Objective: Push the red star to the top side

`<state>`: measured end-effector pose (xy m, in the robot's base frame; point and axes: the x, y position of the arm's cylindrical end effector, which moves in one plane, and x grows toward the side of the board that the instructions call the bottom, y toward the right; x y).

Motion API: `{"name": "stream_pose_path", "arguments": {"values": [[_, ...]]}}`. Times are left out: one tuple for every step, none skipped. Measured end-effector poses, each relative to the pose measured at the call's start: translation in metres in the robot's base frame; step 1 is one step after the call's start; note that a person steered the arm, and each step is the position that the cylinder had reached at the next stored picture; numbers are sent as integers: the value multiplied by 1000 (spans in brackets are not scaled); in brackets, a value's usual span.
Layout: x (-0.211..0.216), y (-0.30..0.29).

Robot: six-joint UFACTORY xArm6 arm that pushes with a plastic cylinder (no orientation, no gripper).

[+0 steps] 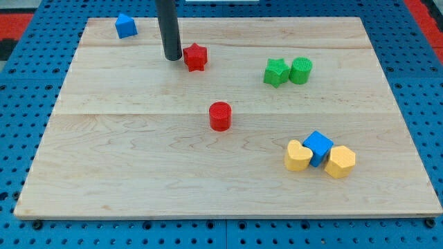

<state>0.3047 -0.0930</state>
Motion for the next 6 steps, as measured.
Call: {"name": "stream_pose_path", "arguments": {"values": [[21, 0], [36, 0], [30, 34], [-12, 62], [-43, 83], [-44, 85]]}}
